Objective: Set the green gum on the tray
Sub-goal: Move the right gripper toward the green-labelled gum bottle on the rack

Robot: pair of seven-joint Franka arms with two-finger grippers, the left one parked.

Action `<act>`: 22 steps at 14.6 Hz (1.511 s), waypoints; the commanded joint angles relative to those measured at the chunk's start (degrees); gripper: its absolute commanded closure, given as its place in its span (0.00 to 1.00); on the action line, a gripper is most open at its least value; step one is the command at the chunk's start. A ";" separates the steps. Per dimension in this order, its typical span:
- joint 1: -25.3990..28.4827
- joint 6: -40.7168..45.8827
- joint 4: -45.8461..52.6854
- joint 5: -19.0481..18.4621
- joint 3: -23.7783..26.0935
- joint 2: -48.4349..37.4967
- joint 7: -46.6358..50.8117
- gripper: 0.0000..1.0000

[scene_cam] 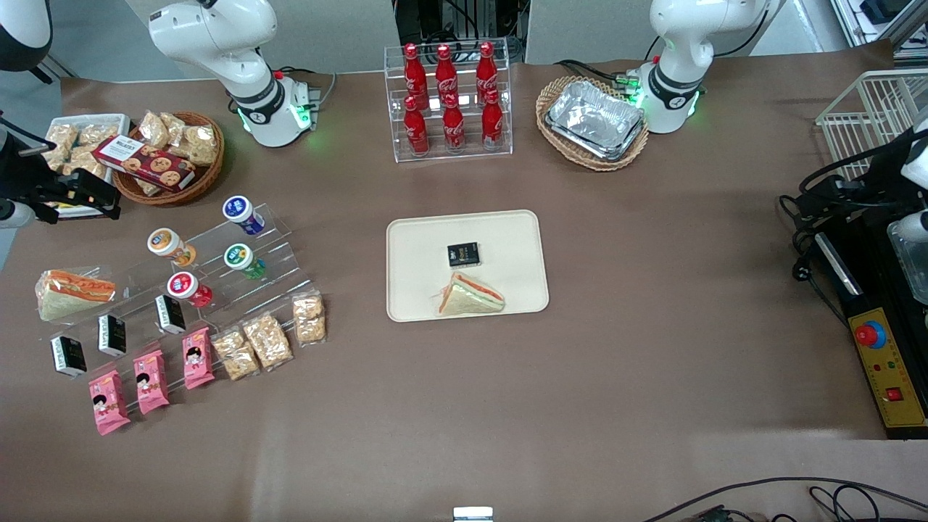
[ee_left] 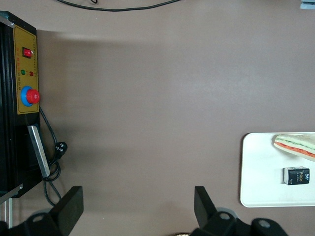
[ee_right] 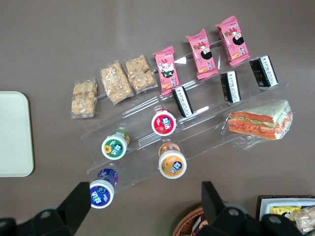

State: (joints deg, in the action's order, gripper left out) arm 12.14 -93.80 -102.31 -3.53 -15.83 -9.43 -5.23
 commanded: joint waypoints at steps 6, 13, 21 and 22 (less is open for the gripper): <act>1.30 0.28 -0.35 0.10 0.45 0.55 0.48 0.00; 3.23 1.16 -4.55 -0.61 0.89 -2.51 -0.48 0.00; 3.41 -12.80 -22.31 0.10 4.41 -9.47 8.83 0.00; 3.32 -15.34 -24.23 0.36 4.41 -9.12 8.83 0.00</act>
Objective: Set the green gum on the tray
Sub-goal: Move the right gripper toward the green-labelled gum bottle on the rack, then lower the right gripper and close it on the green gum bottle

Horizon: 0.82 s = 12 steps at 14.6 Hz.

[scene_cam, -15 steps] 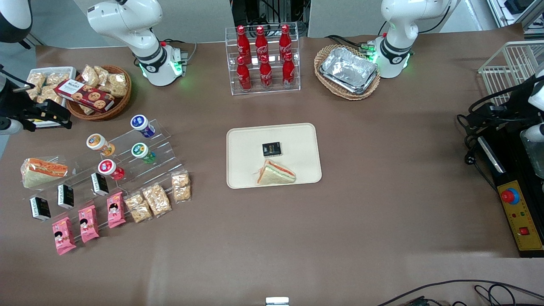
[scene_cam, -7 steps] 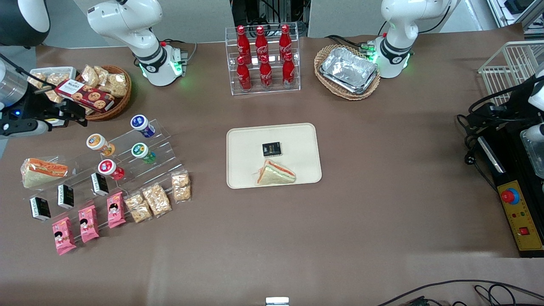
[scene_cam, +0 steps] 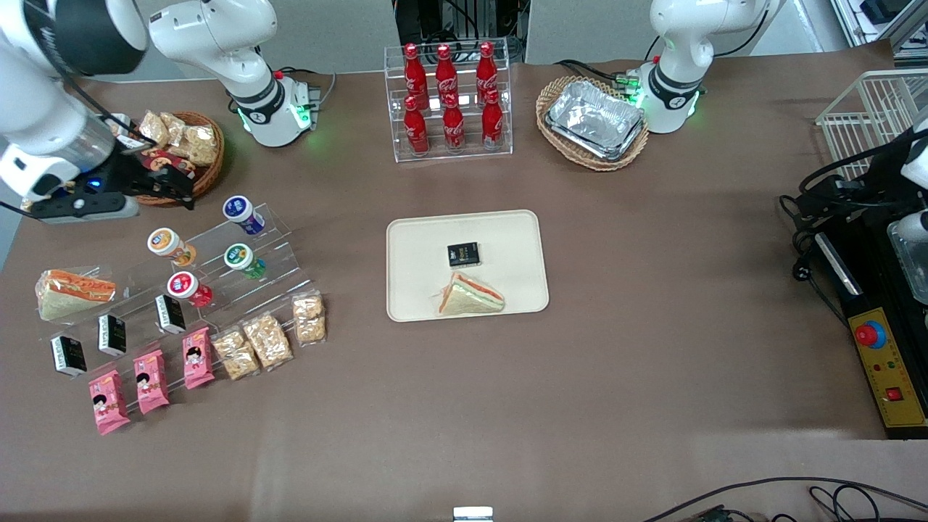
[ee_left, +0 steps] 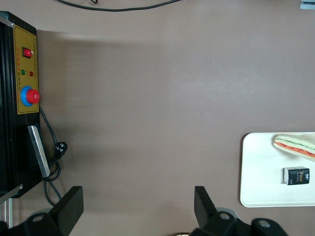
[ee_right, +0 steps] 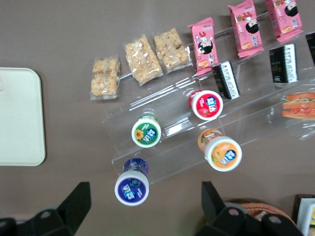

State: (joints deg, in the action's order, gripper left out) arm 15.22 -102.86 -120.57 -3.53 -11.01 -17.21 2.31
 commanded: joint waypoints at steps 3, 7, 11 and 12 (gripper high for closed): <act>0.08 -13.84 -12.39 1.59 -0.86 0.32 1.21 0.00; -0.01 -22.53 -16.17 2.65 -0.95 6.21 0.95 0.00; 0.08 -28.53 -18.65 2.65 -0.95 10.16 0.59 0.00; -0.01 -29.50 -18.74 2.65 -0.95 11.13 0.42 0.00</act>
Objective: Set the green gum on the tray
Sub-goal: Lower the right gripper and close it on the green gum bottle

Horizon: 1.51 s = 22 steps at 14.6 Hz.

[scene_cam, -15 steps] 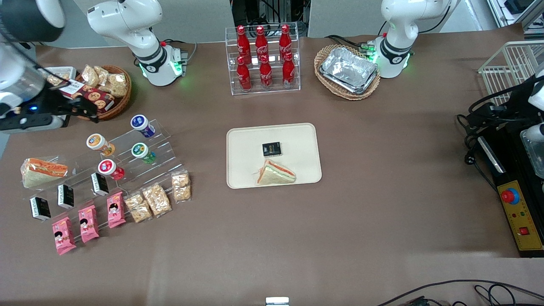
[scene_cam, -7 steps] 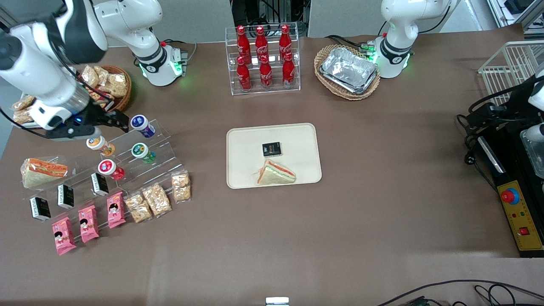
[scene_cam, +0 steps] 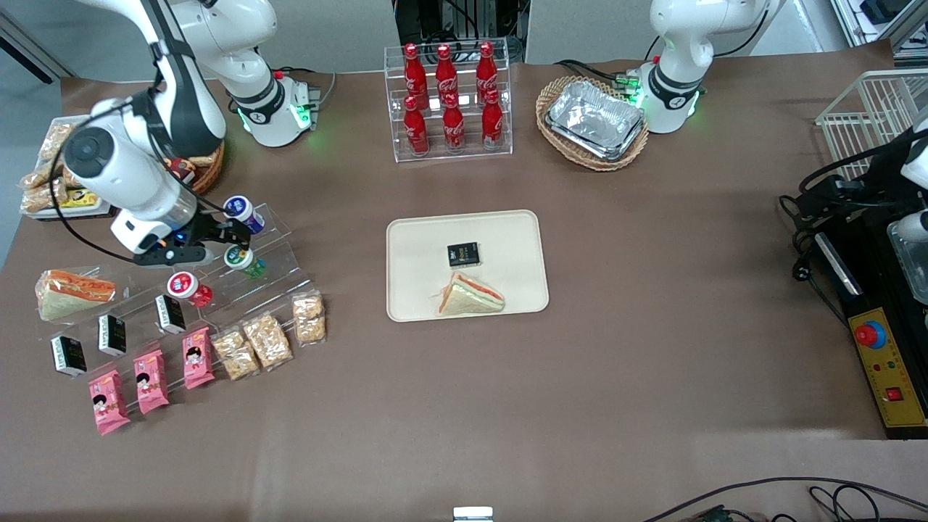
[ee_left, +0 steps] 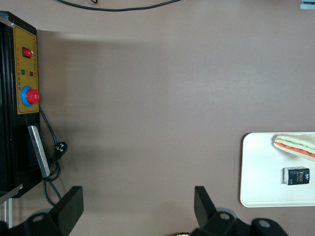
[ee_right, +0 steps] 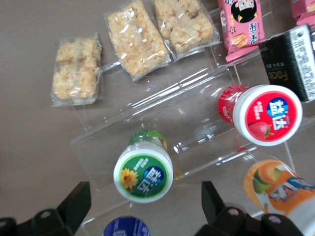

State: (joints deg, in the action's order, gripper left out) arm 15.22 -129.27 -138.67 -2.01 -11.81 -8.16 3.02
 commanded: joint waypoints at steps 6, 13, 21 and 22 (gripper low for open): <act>-0.19 -6.17 -2.04 2.10 -0.06 4.03 -0.12 0.01; -0.02 -8.19 -2.57 2.28 -0.06 5.61 -0.04 0.18; 0.07 -8.81 -3.18 2.28 -0.06 5.52 0.40 0.46; 0.07 -8.55 -3.01 2.28 -0.06 5.18 0.40 0.48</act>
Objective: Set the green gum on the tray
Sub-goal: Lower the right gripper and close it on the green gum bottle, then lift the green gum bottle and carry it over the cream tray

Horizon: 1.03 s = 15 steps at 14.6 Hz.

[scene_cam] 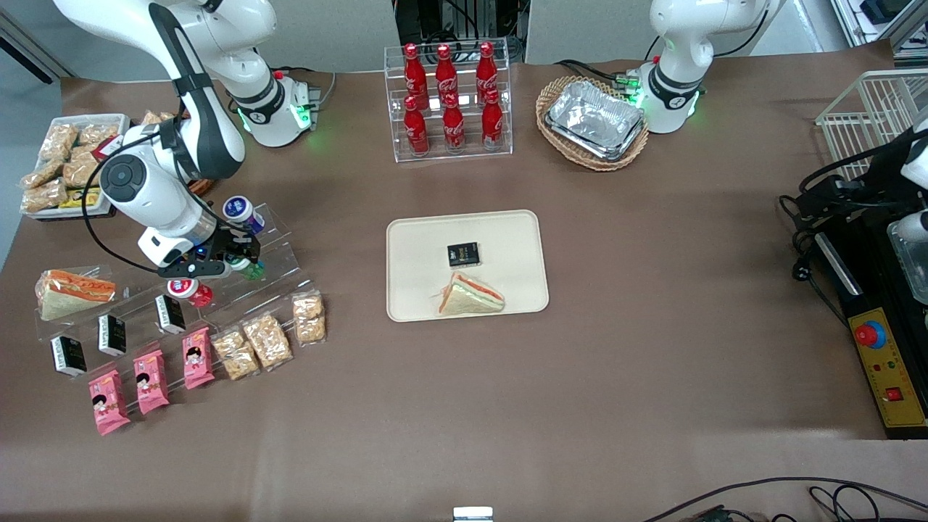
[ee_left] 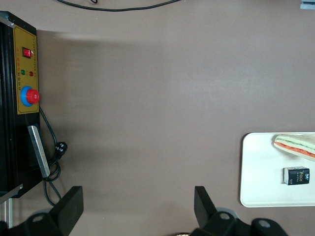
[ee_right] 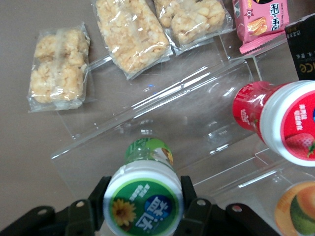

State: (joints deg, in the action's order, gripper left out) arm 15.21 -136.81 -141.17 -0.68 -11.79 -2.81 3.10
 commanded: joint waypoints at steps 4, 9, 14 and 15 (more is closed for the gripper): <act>0.18 1.62 0.02 0.85 0.27 -2.90 -0.46 0.51; 0.26 10.57 3.34 0.85 0.63 -9.40 -0.37 0.55; 0.88 38.32 22.83 1.20 2.29 -10.03 0.50 0.57; 0.97 41.85 26.00 1.99 2.99 -10.03 0.59 0.57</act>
State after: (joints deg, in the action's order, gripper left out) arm 15.41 -106.61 -126.09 -0.60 -10.10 -14.18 3.09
